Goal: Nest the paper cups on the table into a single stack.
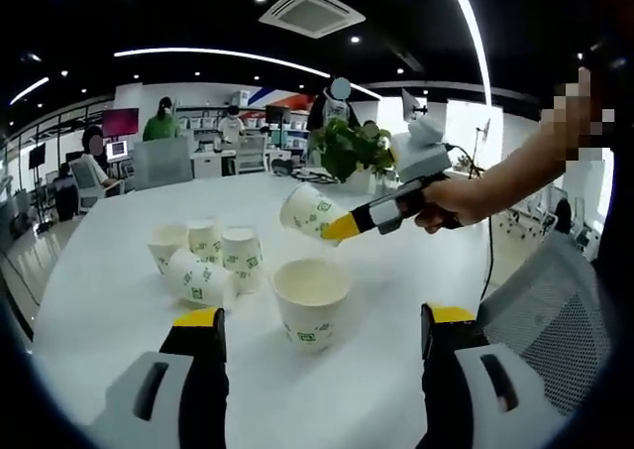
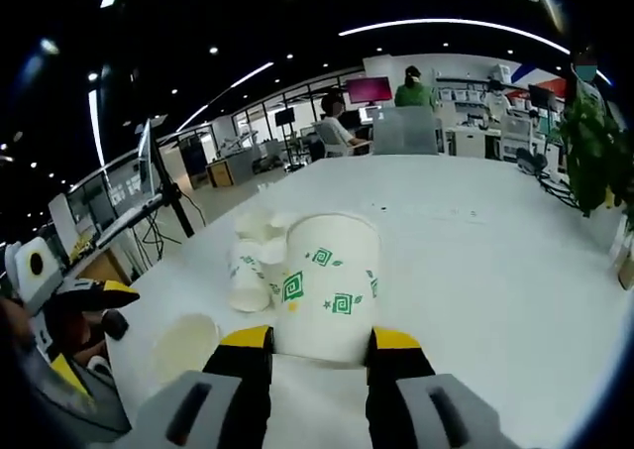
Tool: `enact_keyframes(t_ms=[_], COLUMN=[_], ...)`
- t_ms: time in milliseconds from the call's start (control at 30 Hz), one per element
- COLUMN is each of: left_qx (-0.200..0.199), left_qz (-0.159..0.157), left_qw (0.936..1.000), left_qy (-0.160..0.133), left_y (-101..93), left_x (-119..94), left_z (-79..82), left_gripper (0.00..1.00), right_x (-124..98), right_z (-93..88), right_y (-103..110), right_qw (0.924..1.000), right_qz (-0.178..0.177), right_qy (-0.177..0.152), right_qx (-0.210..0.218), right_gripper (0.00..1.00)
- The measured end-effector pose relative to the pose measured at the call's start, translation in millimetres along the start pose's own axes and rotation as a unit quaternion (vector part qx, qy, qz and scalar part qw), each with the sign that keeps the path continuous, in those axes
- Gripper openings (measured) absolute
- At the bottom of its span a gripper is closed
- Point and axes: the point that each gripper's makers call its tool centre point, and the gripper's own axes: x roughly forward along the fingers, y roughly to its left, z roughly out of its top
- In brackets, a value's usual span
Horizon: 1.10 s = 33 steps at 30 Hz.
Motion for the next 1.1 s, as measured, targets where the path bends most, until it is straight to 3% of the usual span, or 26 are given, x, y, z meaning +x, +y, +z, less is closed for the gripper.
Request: enact_keyframes(t_ms=[233, 500, 733, 900, 1033, 1100], left_qx=[0.009, -0.013, -0.020, -0.033, -0.024, -0.024], left_qz=[-0.013, -0.012, -0.008, -0.011, -0.023, -0.027], left_qw=[0.9999, 0.9991, 0.9990, 0.9987, 0.9985, 0.9983], left_qy=[-0.005, -0.037, -0.039, -0.038, -0.043, -0.046], left_y=[-5.8, -3.6, 3.4, 5.4, 4.6, 5.4], left_x=[4.2, 8.3, 10.1, 9.8, 9.1, 9.2], left_z=[21.9, 56.8, 66.6, 71.8, 75.8, 77.4], left_gripper=[0.81, 0.80, 0.77, 0.70, 0.58, 0.59], right_x=[-10.3, -23.2, -29.6, -35.0, -38.6, -39.1], right_z=[11.6, 16.0, 15.3, 16.3, 13.1, 11.2], right_y=[18.4, 42.7, 59.7, 71.4, 84.2, 88.8], right_qw=[0.9994, 0.9977, 0.9961, 0.9947, 0.9928, 0.9914], right_qz=[0.024, 0.050, 0.070, 0.080, 0.093, 0.101], right_qy=[-0.024, -0.042, -0.046, -0.054, -0.056, -0.056], right_qx=[-0.006, -0.014, -0.029, -0.036, -0.051, -0.061], right_gripper=[0.35, 0.35, 0.35, 0.35, 0.35, 0.35])
